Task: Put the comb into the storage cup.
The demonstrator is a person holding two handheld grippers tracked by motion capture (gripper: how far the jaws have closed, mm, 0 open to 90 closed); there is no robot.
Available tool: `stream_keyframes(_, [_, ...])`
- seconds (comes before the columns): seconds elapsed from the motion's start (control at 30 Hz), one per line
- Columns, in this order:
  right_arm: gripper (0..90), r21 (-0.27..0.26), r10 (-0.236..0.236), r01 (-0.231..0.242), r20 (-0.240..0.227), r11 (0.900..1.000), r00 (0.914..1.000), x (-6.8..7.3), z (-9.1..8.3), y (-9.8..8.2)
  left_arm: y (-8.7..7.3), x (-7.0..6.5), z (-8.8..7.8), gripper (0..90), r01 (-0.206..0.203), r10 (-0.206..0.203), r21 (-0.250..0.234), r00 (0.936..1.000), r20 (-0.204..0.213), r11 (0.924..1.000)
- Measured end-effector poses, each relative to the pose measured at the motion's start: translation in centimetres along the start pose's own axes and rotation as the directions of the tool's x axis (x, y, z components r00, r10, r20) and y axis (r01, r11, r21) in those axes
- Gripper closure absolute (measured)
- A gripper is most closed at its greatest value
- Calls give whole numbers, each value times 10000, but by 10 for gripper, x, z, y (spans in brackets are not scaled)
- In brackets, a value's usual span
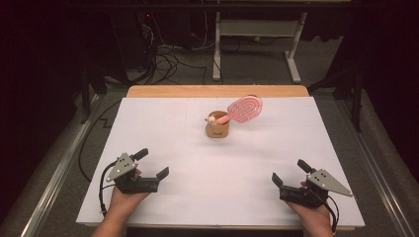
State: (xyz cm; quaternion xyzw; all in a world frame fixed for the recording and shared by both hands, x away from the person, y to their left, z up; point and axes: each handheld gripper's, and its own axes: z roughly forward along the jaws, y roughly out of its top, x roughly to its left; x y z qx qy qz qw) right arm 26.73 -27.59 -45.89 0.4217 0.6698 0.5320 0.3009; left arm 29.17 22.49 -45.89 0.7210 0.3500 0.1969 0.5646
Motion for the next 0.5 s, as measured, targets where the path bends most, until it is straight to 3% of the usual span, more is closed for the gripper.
stream_keyframes(0.17, [0, 9, -243, 243, 135, 9997, 9996, 5, -2, 0, 0, 0, 1, 0, 22, -22, -104, 10000, 31, 9999])
stream_keyframes(0.5, [0, -23, 96, -95, 460, 10000, 9989, -2, -3, -1, 1, 3, 1, 0, 101, -102, -79, 9998, -146, 9999])
